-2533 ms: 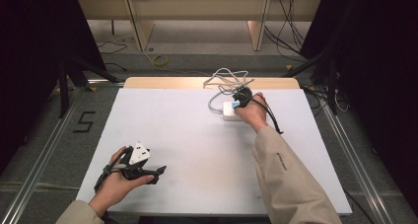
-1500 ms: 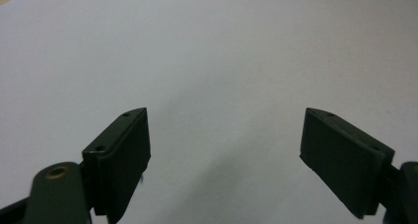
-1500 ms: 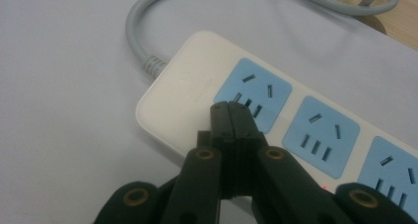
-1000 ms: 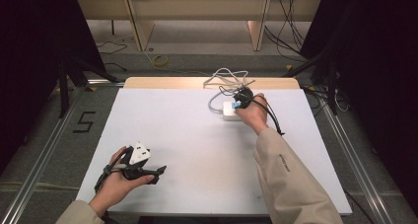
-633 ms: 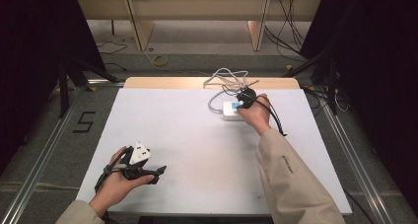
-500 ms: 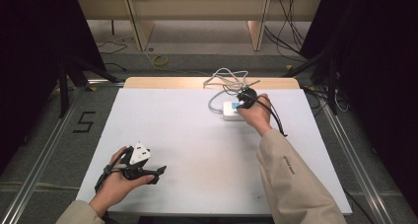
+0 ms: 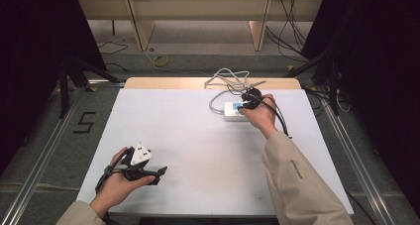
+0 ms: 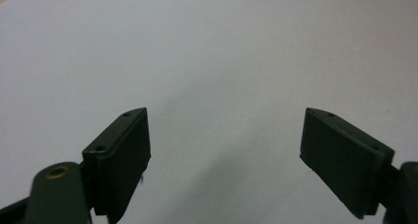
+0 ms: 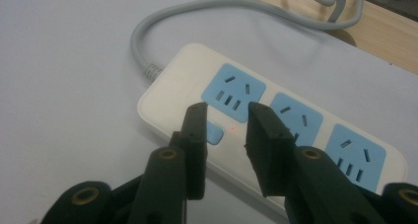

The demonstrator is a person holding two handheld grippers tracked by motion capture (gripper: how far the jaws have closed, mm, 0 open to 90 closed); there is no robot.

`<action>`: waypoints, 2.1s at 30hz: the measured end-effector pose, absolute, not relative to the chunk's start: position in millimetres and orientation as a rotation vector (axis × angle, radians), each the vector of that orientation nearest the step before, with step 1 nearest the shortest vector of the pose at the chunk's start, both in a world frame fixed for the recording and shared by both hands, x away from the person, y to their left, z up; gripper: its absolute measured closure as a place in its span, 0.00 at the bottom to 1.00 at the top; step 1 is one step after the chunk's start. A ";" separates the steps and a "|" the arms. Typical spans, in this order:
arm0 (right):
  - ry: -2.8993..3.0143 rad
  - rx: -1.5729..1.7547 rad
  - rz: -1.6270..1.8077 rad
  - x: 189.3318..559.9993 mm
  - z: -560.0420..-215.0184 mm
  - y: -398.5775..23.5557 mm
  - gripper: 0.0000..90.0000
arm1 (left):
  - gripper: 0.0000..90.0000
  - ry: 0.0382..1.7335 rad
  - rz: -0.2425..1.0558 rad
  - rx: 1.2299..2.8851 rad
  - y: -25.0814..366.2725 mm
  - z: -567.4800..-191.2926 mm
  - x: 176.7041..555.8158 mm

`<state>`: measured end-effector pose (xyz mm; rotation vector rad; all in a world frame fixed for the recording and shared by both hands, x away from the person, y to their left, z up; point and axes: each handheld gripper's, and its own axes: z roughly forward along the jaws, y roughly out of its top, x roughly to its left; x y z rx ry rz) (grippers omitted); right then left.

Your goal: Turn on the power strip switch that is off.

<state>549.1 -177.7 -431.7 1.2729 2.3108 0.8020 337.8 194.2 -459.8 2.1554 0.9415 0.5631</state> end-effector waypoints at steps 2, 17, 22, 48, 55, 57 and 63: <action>2.308 1.280 0.809 547.6 -431.8 -179.6 0.74 | 0.21 0.941 0.563 2.156 194.1 -459.8 337.8; 2.307 1.279 0.844 534.7 -431.7 -192.1 0.69 | 0.21 0.940 0.565 2.160 194.2 -459.8 337.7; 2.311 1.280 0.845 529.1 -430.6 -196.0 0.67 | 0.21 0.941 0.565 2.163 193.9 -459.9 337.7; 2.302 1.257 0.904 501.5 -420.5 -210.5 0.62 | 0.21 0.947 0.565 2.160 193.9 -459.9 337.5; 2.308 1.241 0.916 493.8 -419.1 -212.7 0.61 | 0.21 0.952 0.564 2.153 193.7 -460.1 337.5; 2.305 1.239 0.924 491.2 -418.1 -213.0 0.61 | 0.21 0.952 0.563 2.153 193.8 -460.1 337.6; 2.305 1.219 0.946 481.8 -415.7 -214.4 0.61 | 0.21 0.955 0.561 2.150 193.9 -460.1 337.6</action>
